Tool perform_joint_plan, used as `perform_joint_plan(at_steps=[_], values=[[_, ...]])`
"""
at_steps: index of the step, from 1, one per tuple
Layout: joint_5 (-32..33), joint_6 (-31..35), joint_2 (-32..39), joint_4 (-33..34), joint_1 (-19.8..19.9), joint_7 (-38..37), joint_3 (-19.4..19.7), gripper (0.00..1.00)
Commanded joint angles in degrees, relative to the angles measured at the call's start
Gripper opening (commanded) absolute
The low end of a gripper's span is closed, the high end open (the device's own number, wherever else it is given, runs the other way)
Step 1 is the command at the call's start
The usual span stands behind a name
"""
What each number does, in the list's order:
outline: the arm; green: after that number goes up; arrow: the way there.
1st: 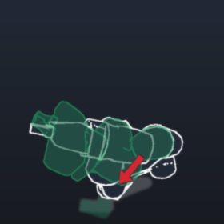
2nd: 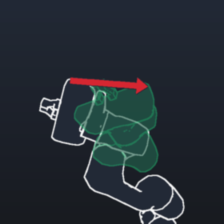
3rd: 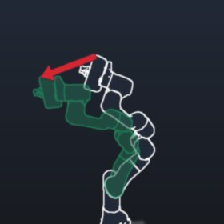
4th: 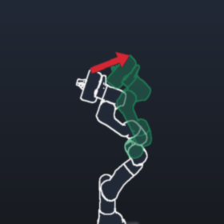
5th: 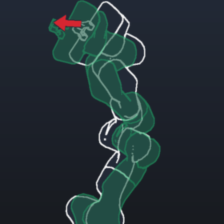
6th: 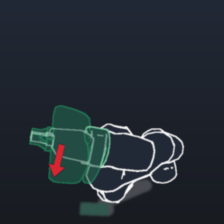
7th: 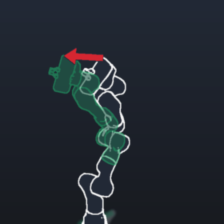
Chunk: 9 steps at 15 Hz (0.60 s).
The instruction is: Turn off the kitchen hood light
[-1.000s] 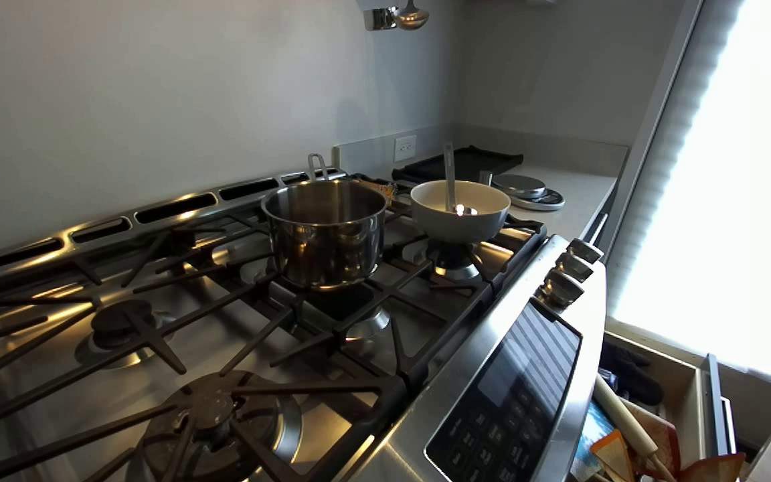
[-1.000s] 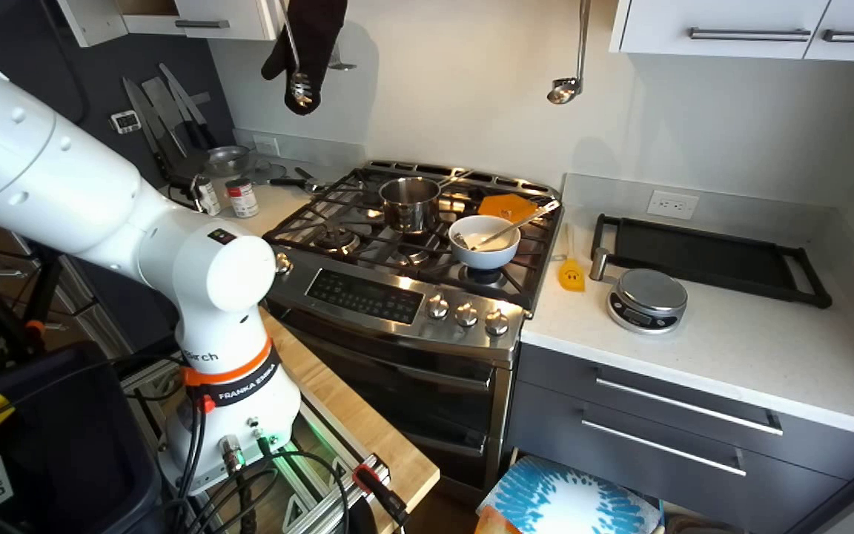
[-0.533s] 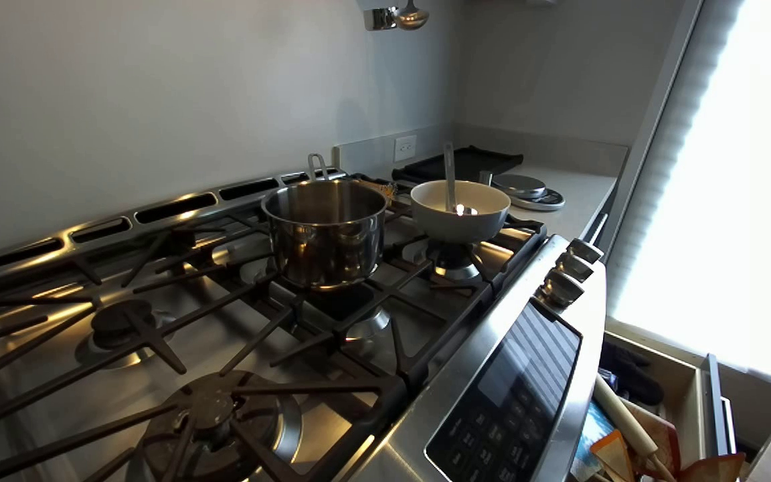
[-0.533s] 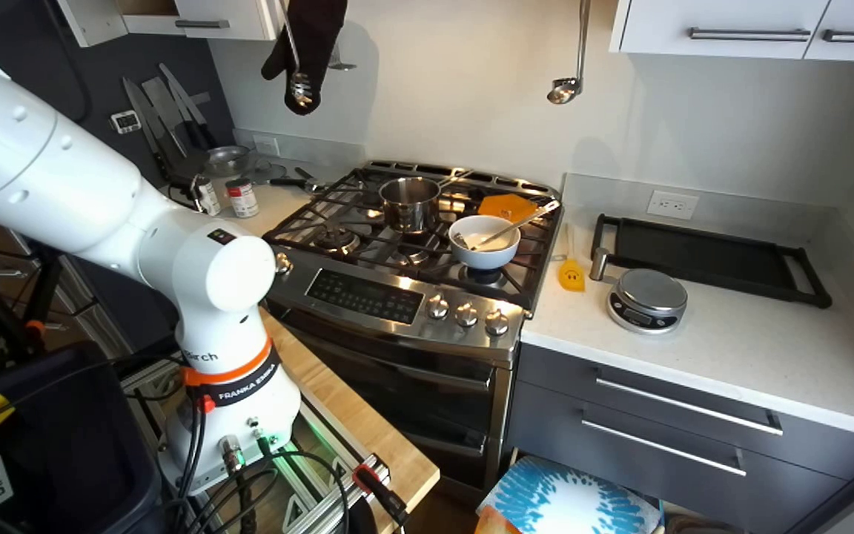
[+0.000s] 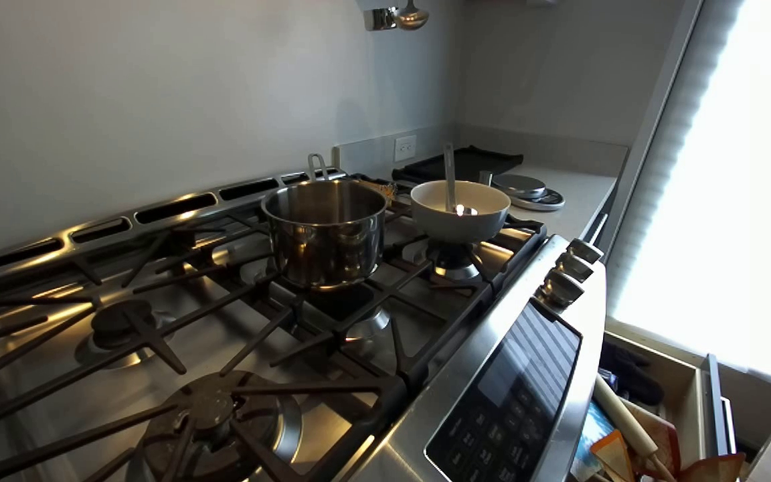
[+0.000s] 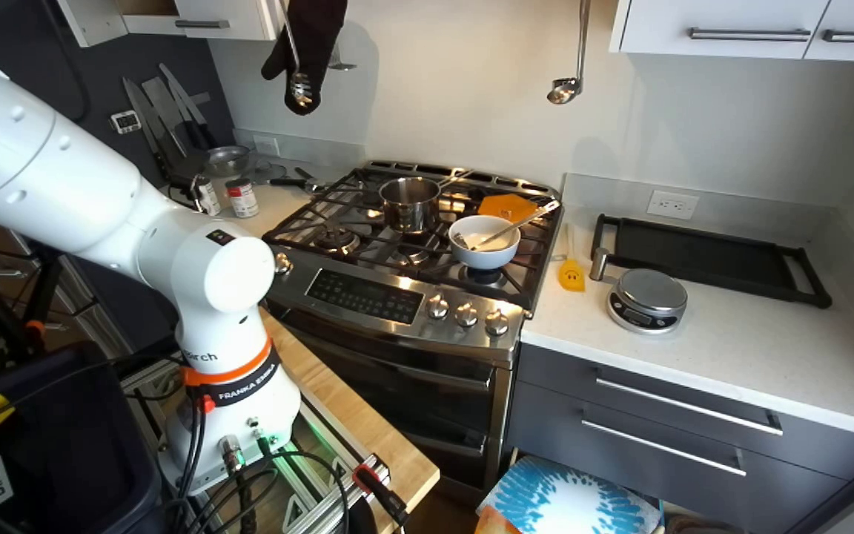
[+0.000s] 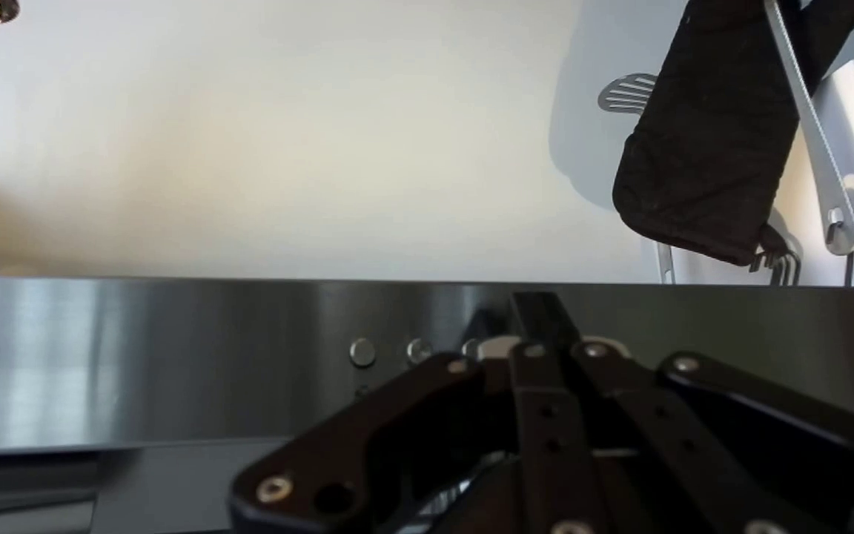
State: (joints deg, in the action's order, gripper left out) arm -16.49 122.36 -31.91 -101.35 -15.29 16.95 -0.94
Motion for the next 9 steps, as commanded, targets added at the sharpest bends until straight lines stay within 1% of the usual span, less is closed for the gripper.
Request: perform_joint_plan(at_steps=[1, 9], values=[[0.4, -0.2, 0.6, 0.6, 0.4, -0.1, -0.7, 0.0], [1.7, 1.5, 1.3, 1.1, 1.6, -0.9, -1.3, 0.0]])
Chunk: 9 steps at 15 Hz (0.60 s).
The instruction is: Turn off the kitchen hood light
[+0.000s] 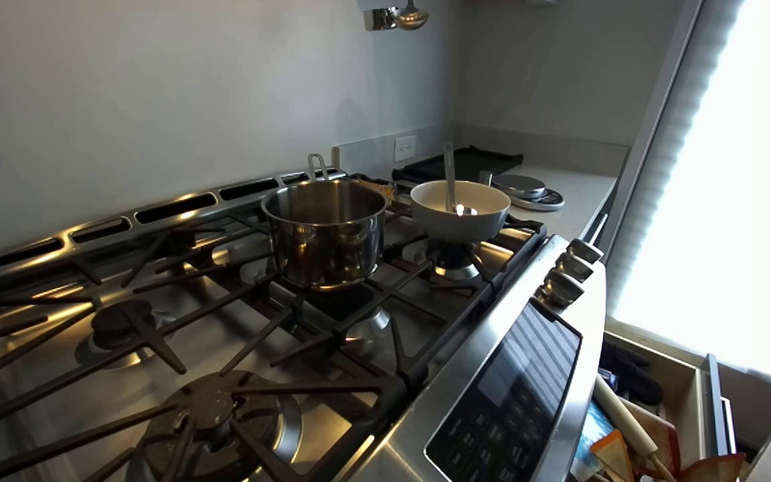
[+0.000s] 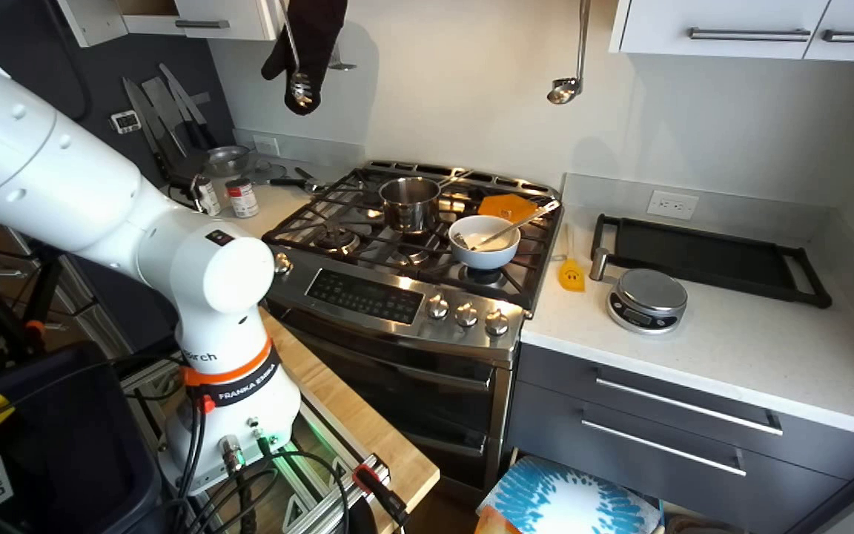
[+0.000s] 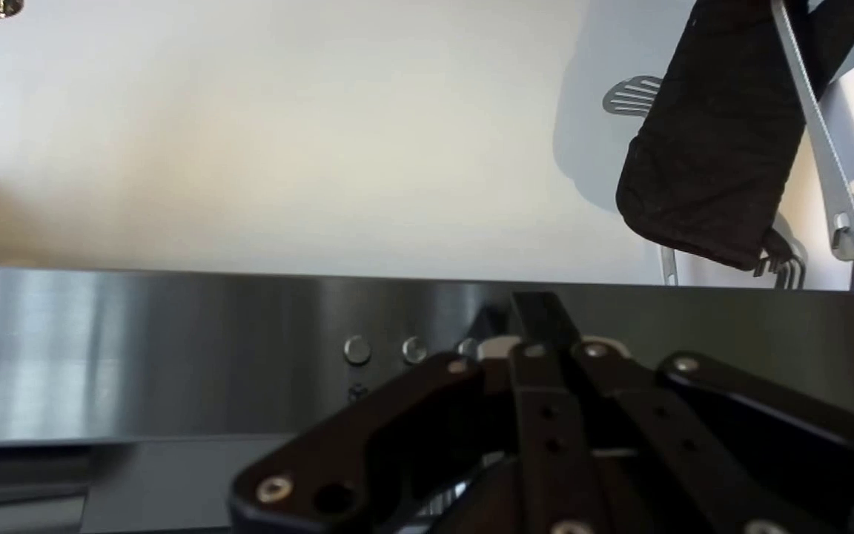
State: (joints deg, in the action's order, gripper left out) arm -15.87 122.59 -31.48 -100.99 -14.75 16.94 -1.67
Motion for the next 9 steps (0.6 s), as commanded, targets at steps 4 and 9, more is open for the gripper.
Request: perform_joint_plan(at_steps=[4, 9], values=[[0.5, 0.8, 1.6, 1.2, 0.7, -0.4, -0.5, 0.0], [0.1, 0.8, 1.8, 1.3, 0.1, 0.3, -0.8, 0.0]])
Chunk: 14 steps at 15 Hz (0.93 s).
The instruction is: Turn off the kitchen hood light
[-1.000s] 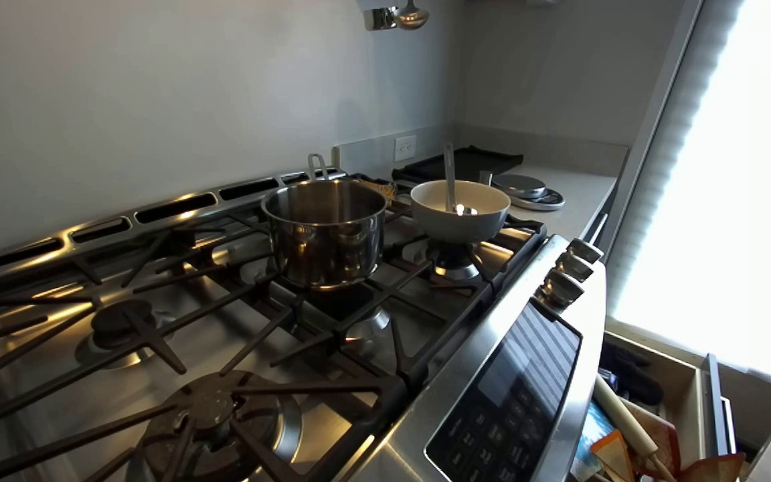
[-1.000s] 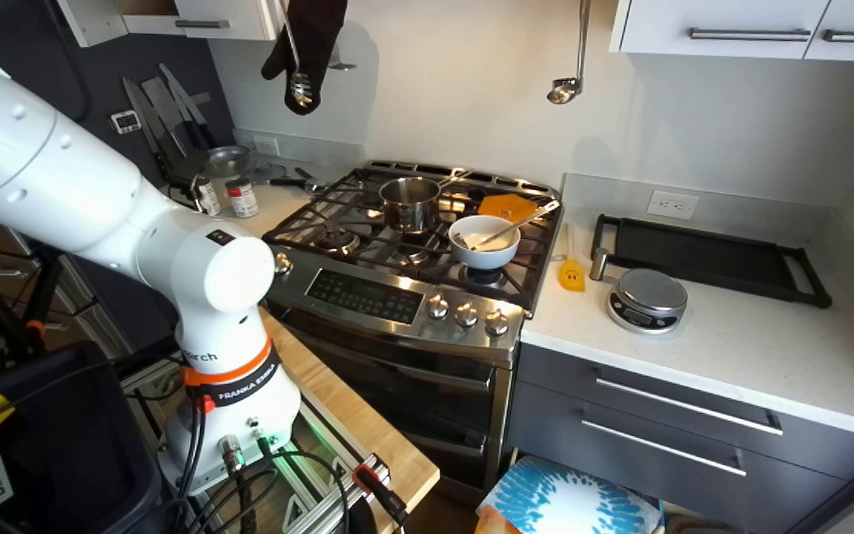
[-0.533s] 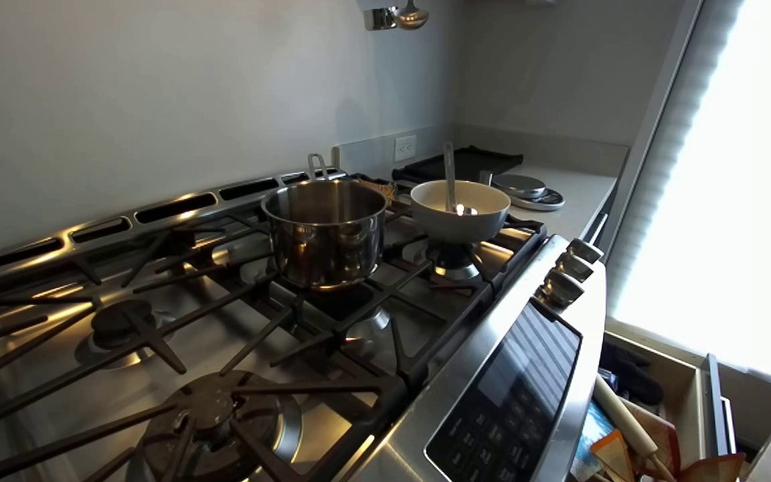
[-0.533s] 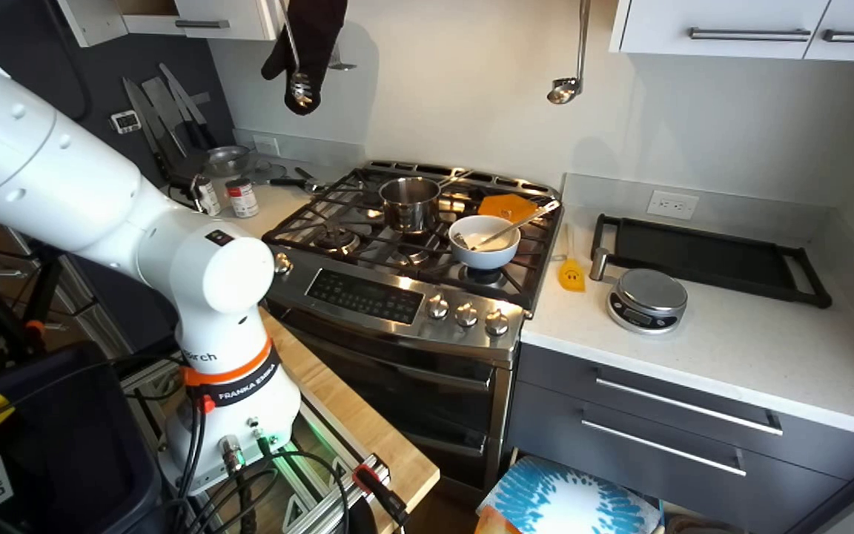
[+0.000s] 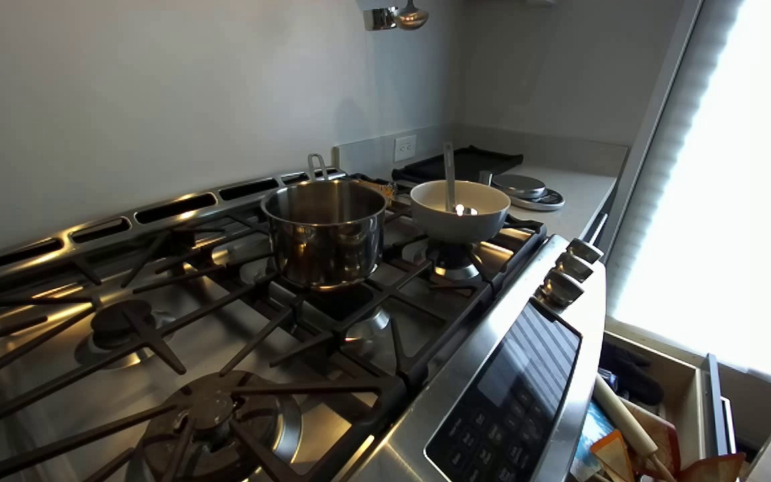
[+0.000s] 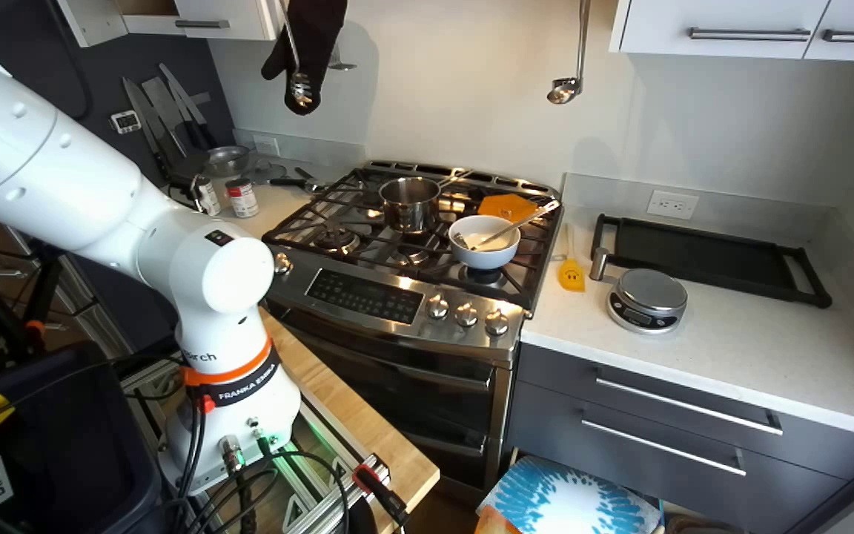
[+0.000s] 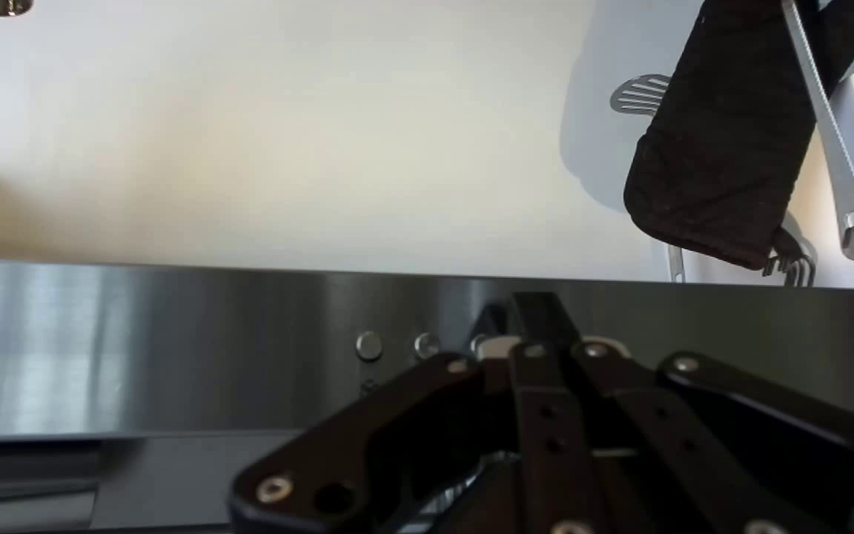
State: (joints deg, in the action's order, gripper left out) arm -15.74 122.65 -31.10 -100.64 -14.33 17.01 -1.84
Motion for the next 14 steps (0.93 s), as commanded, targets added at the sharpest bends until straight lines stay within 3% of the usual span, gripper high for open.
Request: perform_joint_plan(at_steps=[1, 10, 14], values=[[0.1, 0.7, 1.6, 1.0, -0.3, 0.1, -0.7, 0.0], [1.2, 1.6, 2.3, 1.0, -0.1, -0.8, -2.1, 0.0], [3.8, -5.7, -1.3, 0.8, 1.5, -1.5, -1.5, 0.0]])
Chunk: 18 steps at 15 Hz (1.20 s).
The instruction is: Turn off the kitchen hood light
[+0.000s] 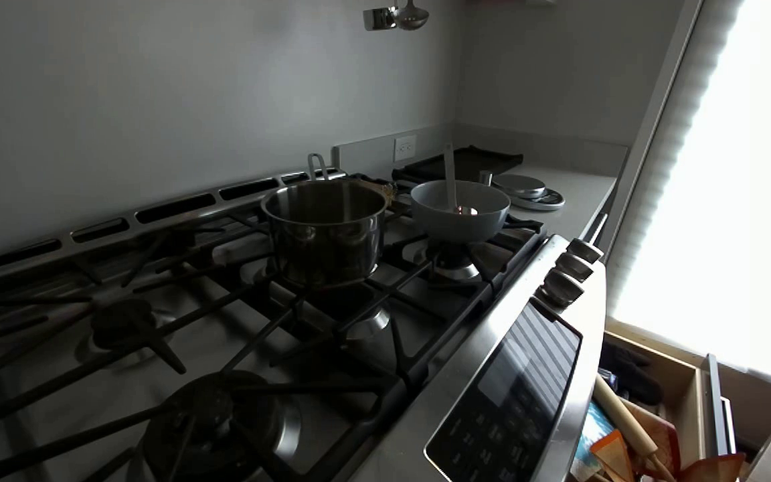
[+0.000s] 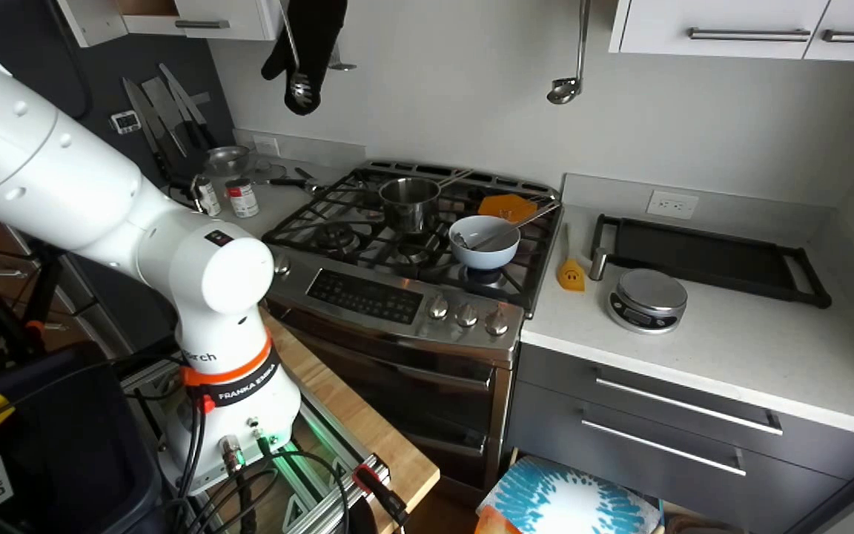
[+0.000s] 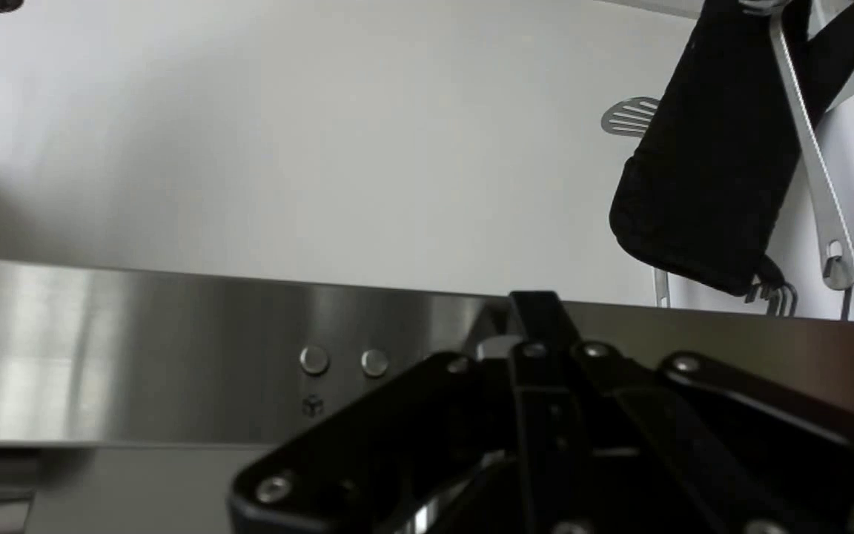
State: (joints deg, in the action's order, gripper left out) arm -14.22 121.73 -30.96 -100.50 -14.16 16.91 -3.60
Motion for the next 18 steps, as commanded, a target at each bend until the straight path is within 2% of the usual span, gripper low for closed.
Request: perform_joint_plan(at_steps=[1, 6, 8, 10, 14, 18], values=[[3.5, -8.3, -1.9, 1.2, 2.1, -1.9, 0.5, 0.0], [3.2, -24.7, -4.7, 2.8, 2.6, 0.0, 3.3, 0.0], [6.1, -30.6, -5.5, 1.4, 4.9, -1.2, 3.3, 0.0], [8.4, -33.3, -5.6, -1.3, 6.7, -1.3, 3.7, 0.0], [12.7, -33.2, -6.4, -11.6, 9.8, -3.3, 3.3, 0.0], [11.0, -36.3, -6.8, -22.4, 10.4, -3.8, 5.4, 0.0]])
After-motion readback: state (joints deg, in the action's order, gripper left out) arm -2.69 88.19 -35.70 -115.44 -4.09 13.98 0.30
